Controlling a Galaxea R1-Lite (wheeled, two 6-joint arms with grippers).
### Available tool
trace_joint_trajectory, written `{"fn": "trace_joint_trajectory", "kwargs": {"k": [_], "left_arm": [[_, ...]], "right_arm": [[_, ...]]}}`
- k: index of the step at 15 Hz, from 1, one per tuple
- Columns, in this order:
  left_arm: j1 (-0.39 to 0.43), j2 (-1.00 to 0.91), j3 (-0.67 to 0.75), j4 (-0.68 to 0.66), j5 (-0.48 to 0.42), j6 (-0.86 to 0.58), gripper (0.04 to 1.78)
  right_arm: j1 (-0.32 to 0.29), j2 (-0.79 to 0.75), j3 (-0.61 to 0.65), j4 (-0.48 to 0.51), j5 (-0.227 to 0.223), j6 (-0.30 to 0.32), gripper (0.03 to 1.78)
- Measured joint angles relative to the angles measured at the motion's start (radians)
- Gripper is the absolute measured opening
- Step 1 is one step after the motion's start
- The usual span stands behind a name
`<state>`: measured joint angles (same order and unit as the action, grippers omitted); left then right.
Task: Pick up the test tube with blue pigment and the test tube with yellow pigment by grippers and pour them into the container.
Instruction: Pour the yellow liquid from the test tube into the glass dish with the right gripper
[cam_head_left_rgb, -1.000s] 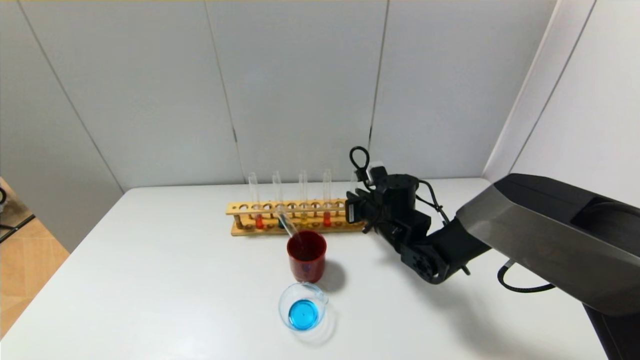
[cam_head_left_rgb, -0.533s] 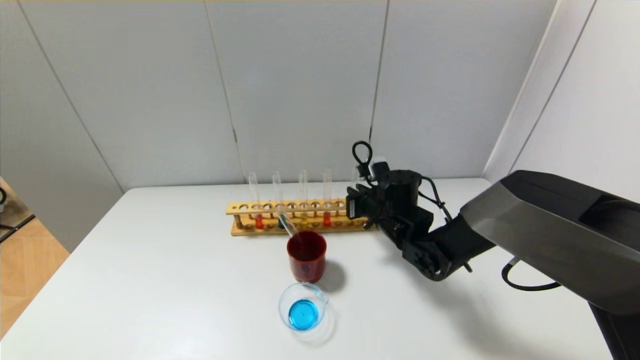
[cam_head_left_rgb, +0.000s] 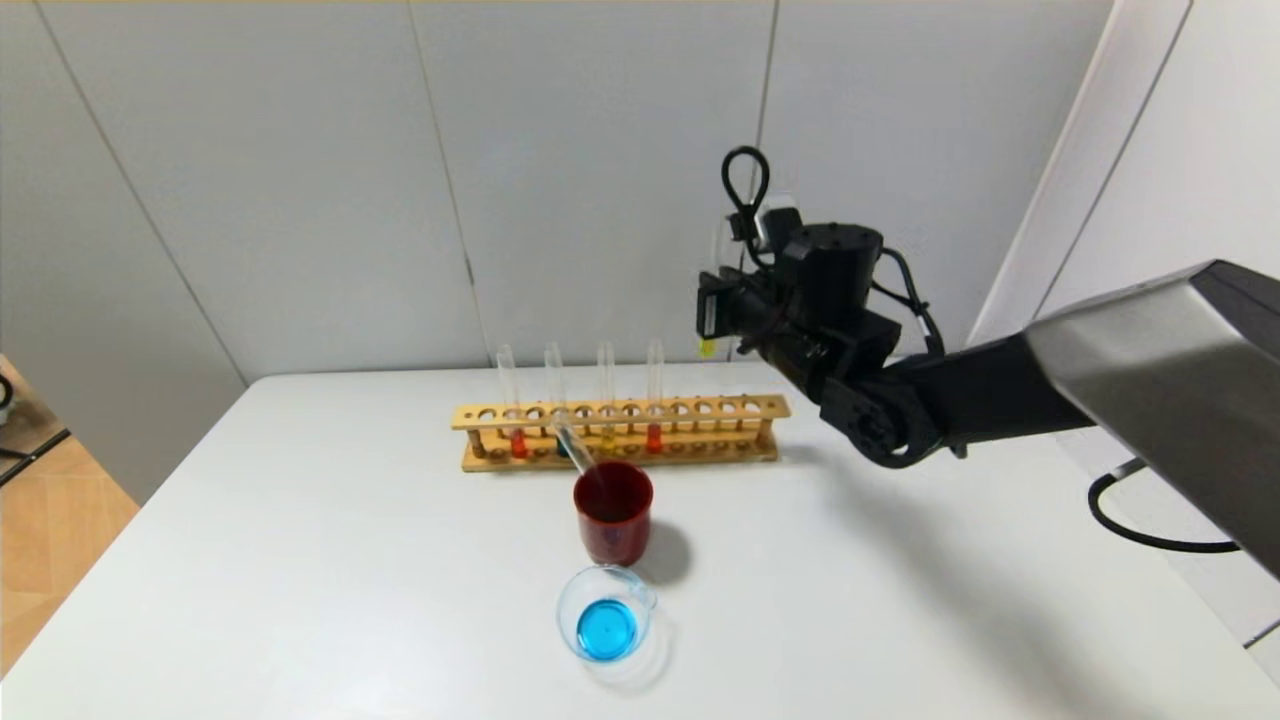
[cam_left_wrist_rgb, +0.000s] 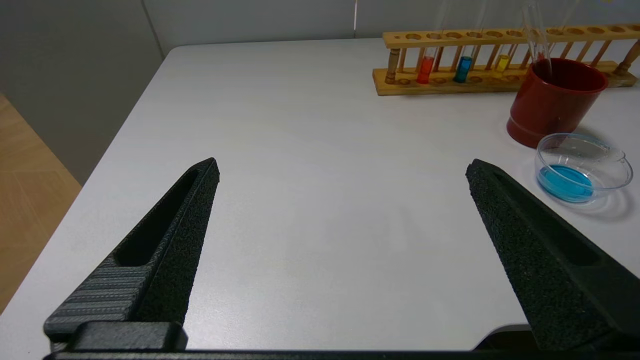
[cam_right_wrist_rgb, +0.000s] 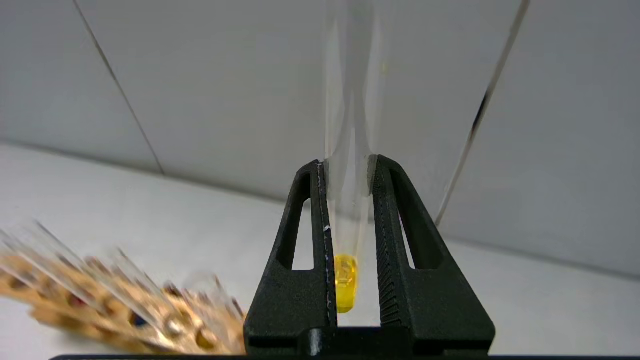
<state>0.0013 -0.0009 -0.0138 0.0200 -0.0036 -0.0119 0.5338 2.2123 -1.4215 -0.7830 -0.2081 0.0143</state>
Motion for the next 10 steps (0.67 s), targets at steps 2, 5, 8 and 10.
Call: {"fn": "trace_joint_trajectory", "kwargs": {"k": [2,5,8,10], "left_arm": [[0.000,0.000,0.000,0.000,0.000,0.000,1.75],[0.000,0.000,0.000,0.000,0.000,0.000,1.75],[0.000,0.000,0.000,0.000,-0.001,0.000,1.75],[0.000,0.000,0.000,0.000,0.000,0.000,1.75]], "right_arm": [[0.009,-0.055,-0.027,0.060,-0.001,-0.007,0.32],[0.020,-0.148,-0.041,0.108,-0.012,-0.033,0.32],[0.022,-0.262,-0.012,0.157,-0.012,-0.061,0.32],[0.024,-0.346,0.037,0.194,-0.003,-0.081,0.32]]}}
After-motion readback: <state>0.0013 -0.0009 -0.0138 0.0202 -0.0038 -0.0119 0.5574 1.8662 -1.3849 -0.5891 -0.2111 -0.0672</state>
